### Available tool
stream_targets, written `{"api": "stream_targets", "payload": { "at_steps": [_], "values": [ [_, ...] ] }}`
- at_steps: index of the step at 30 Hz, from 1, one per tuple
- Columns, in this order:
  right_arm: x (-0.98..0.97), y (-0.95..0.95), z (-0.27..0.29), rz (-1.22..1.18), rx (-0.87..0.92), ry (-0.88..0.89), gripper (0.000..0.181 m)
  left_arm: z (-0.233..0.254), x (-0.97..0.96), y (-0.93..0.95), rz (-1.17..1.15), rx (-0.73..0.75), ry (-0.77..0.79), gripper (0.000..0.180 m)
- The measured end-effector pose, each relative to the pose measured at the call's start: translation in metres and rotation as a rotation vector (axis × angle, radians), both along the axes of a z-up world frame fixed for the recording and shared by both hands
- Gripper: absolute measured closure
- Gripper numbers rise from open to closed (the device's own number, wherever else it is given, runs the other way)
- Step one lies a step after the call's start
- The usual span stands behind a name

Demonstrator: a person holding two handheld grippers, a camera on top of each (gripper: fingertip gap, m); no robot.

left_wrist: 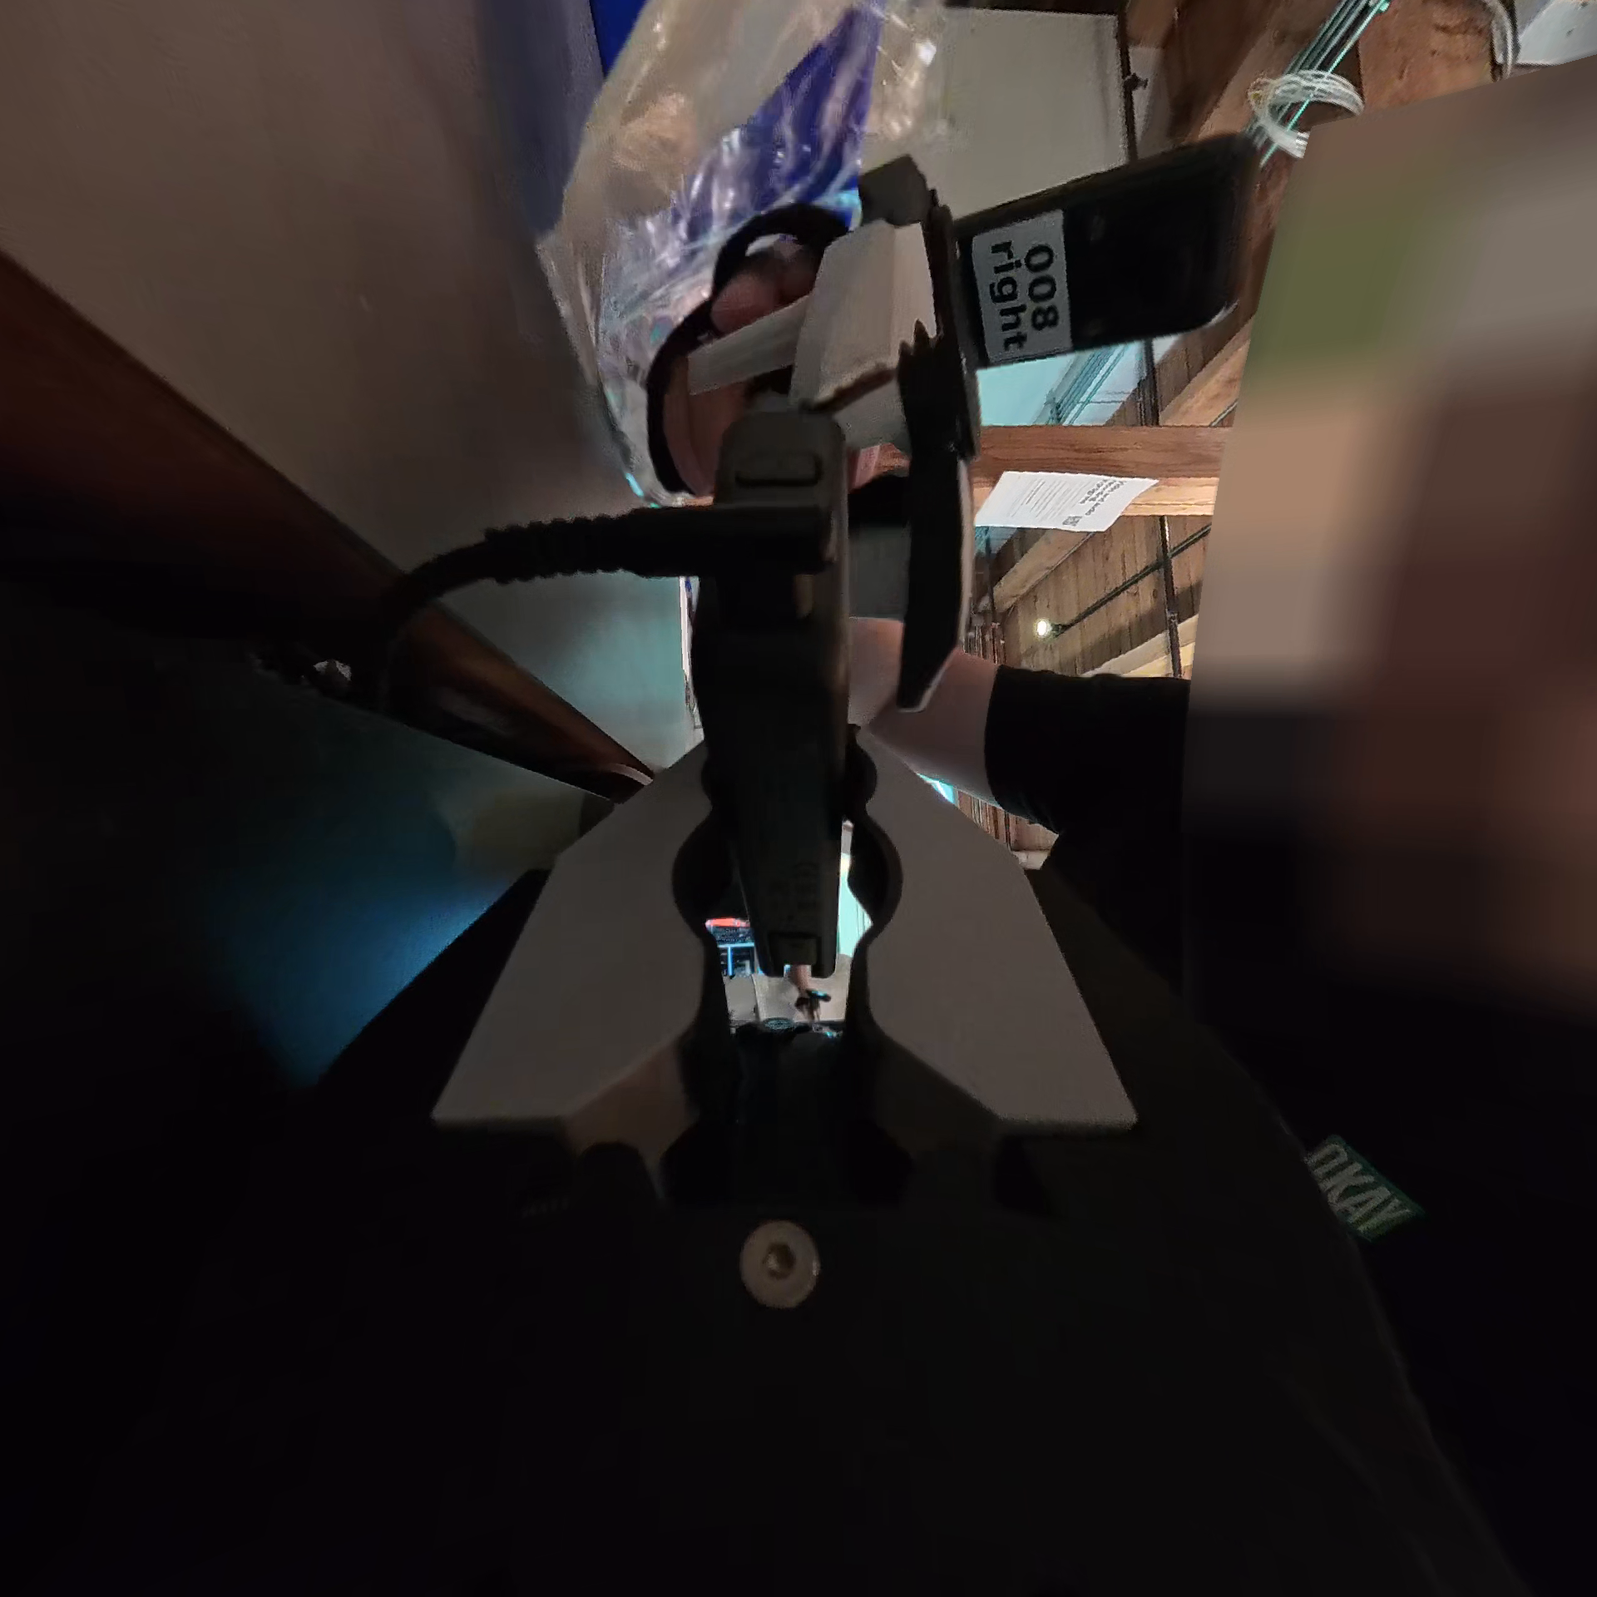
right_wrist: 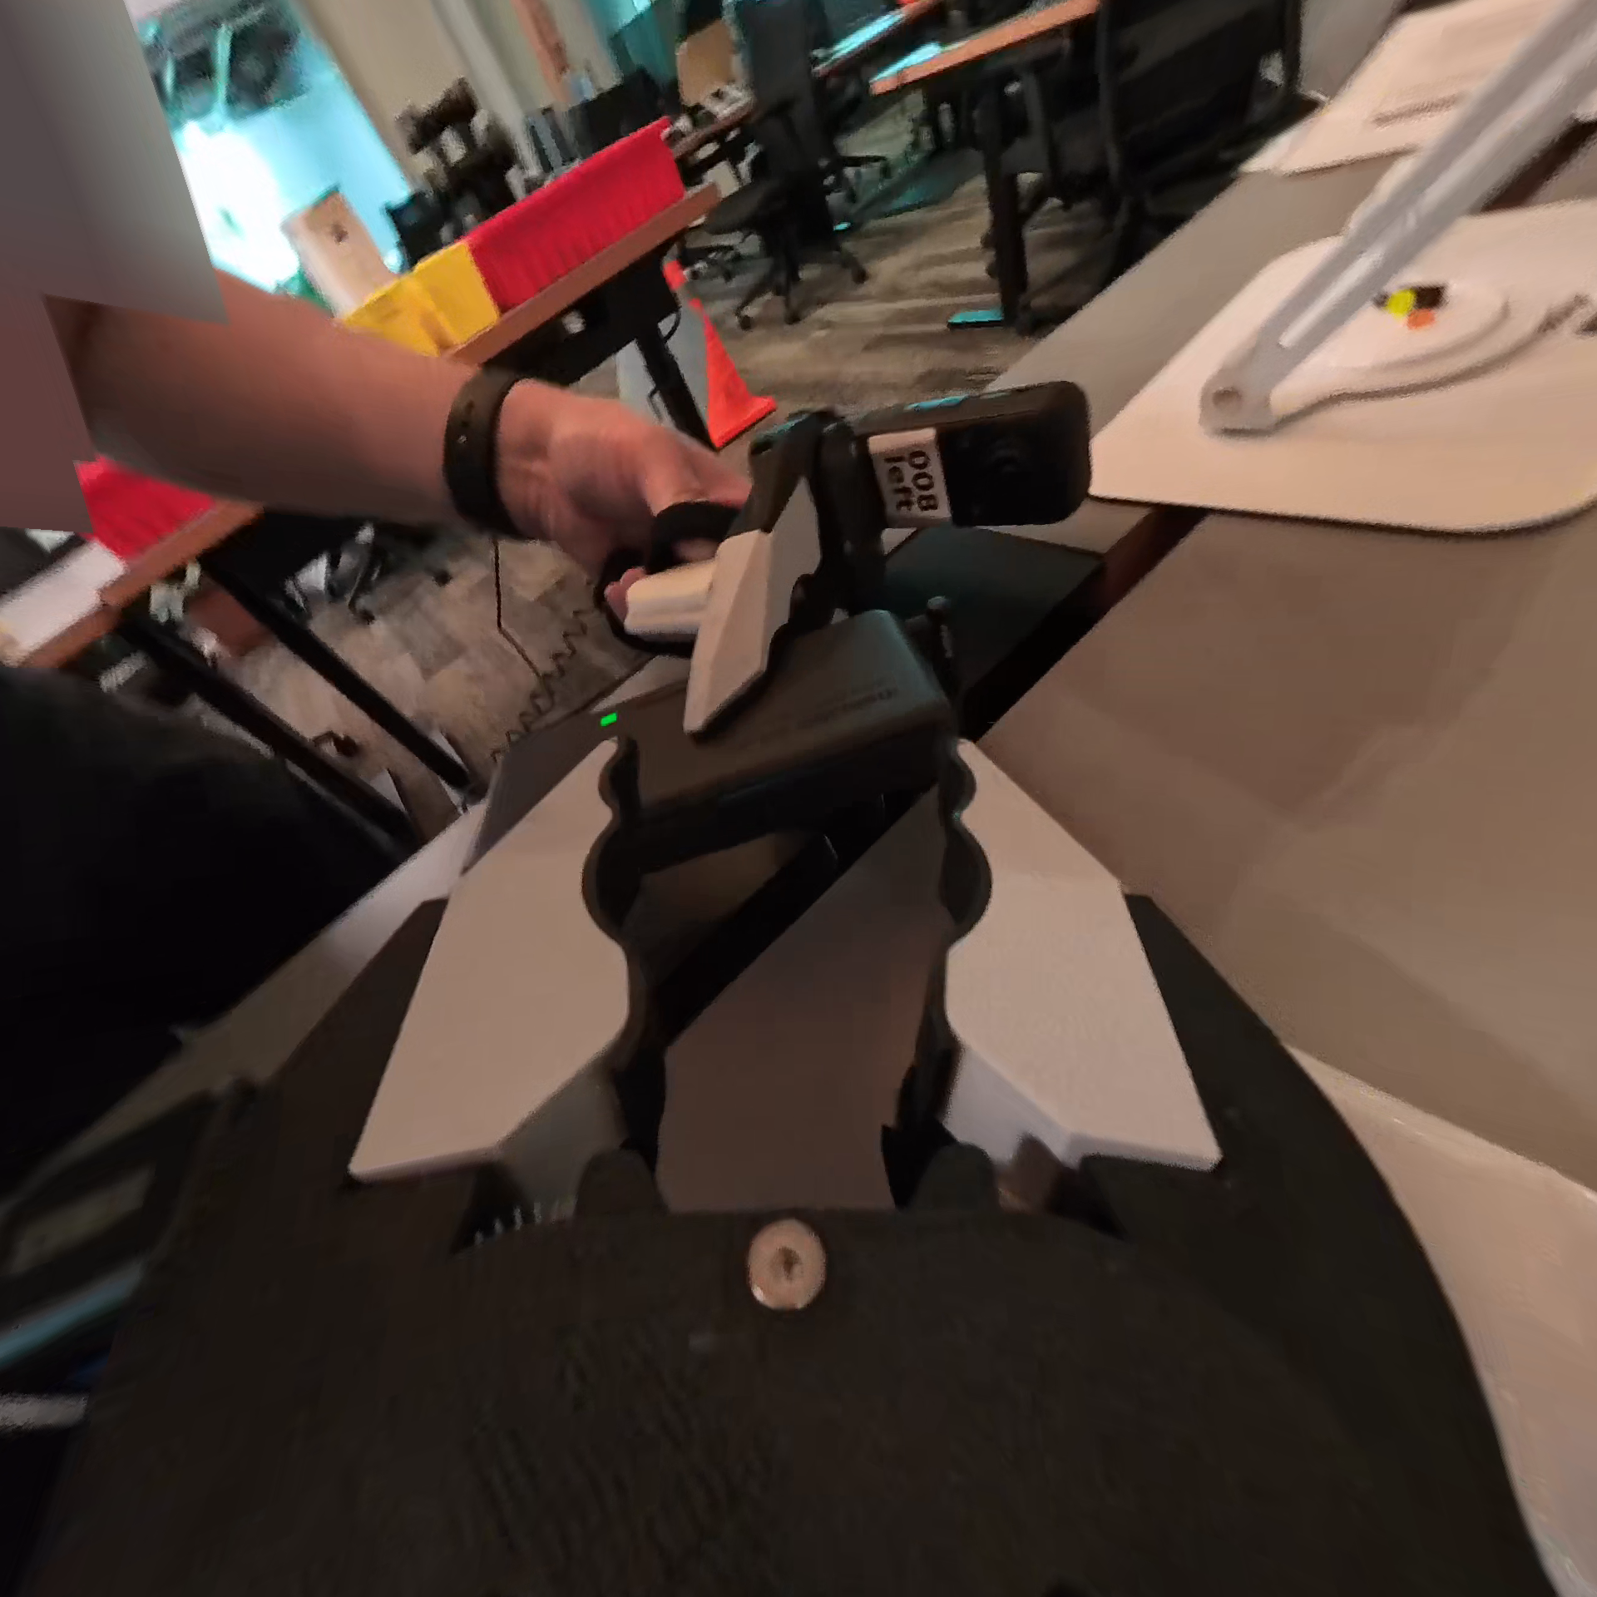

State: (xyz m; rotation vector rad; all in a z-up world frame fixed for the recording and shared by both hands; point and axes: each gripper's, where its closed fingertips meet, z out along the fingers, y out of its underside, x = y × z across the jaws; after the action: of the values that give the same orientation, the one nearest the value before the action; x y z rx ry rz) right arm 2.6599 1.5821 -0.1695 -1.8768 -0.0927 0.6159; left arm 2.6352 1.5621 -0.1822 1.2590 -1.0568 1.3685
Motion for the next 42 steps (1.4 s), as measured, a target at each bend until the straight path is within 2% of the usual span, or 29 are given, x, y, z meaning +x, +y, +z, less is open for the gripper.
{"api": "stream_targets", "payload": {
  "at_steps": [2,5,9,12,15,20,25,27,30,32,36,38,40,42],
  "values": [
    [0.004,0.002,0.006,-0.082,0.025,0.031,0.114,0.0,-0.001,0.001,-0.011,-0.004,-0.007,0.159],
    [0.006,0.002,-0.001,-0.201,0.079,-0.049,0.117,0.002,-0.002,0.002,-0.026,-0.015,-0.013,0.159],
    [-0.006,0.004,0.022,-0.263,0.159,-0.024,0.122,0.002,-0.003,0.004,-0.042,-0.018,-0.015,0.159],
    [-0.011,0.004,0.024,-0.335,0.18,0.082,0.12,0.002,-0.005,0.004,-0.06,-0.016,-0.02,0.159],
    [-0.01,0.004,0.011,-0.379,0.18,0.164,0.126,0.001,-0.005,0.006,-0.077,-0.007,-0.02,0.159],
    [0.019,-0.022,0.001,-0.41,0.108,-0.075,0.123,0.0,-0.003,0.01,-0.084,0.0,-0.017,0.159],
    [0.007,-0.043,0.06,-0.453,0.242,-0.134,0.116,-0.001,-0.006,0.009,-0.098,0.012,-0.022,0.159],
    [0.005,-0.056,0.075,-0.536,0.25,-0.21,0.121,0.0,-0.004,0.009,-0.092,0.005,-0.018,0.159],
    [-0.008,-0.067,0.054,-0.575,0.131,-0.348,0.137,0.0,-0.005,0.009,-0.102,0.008,-0.018,0.159],
    [-0.026,-0.059,0.032,-0.504,0.105,-0.291,0.144,-0.001,-0.007,0.009,-0.118,0.01,-0.021,0.158],
    [-0.031,-0.029,0.009,-0.402,0.133,-0.072,0.124,-0.001,-0.009,0.009,-0.144,0.015,-0.019,0.159],
    [-0.023,-0.016,0.005,-0.399,0.13,0.063,0.121,-0.002,-0.01,0.009,-0.154,0.023,-0.019,0.159],
    [-0.015,-0.008,0.006,-0.431,0.155,0.094,0.121,-0.003,-0.011,0.009,-0.165,0.031,-0.023,0.159],
    [-0.009,-0.003,0.009,-0.454,0.179,0.048,0.121,-0.003,-0.011,0.008,-0.173,0.036,-0.025,0.159]
  ]
}}
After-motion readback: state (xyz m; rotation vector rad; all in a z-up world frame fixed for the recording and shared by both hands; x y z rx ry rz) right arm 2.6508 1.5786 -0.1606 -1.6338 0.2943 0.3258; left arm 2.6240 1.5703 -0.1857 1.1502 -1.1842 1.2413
